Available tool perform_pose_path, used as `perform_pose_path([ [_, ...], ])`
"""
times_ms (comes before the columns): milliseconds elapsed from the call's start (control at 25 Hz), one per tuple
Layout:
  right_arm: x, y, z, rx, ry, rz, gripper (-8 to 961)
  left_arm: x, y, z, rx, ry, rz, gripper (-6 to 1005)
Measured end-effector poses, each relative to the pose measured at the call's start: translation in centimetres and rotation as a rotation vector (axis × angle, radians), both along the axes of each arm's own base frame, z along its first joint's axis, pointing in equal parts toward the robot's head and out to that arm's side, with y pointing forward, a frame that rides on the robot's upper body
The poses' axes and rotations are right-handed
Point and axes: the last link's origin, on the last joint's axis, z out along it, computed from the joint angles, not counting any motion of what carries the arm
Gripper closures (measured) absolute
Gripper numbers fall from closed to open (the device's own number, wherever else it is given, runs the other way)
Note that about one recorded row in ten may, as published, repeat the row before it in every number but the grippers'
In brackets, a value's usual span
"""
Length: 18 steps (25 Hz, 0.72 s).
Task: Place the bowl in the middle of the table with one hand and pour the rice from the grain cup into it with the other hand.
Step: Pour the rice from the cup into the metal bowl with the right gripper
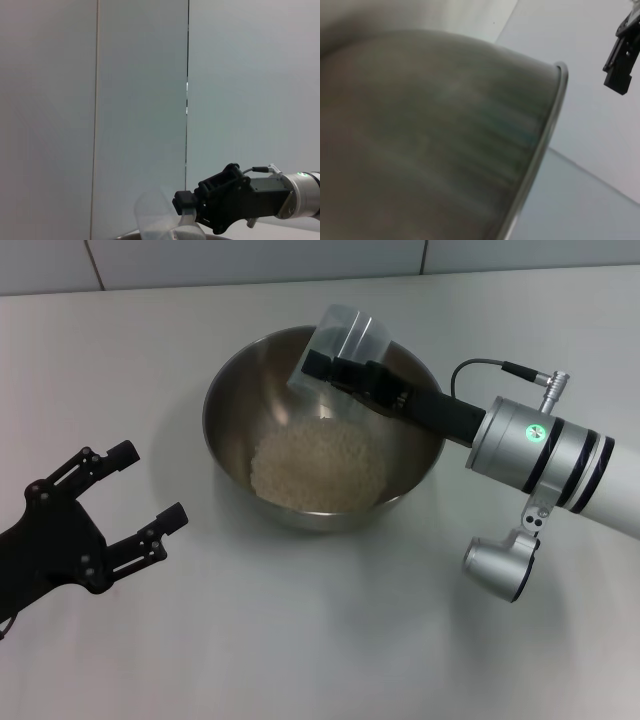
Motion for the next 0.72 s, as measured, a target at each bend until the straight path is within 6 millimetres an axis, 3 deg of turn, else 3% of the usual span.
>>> perform_pose_path([
  [560,0.08,-0.26,-0.16,-0.008,-0.003,0.004,934,-0.02,-0.08,0.05,0.0,-0.002,-0.001,139],
  [720,-0.21,-0.63,-0.14,-0.071,0.127,-0.091,934,0.01,-0.09,0.02,0.0,-0.003,-0.001,139],
])
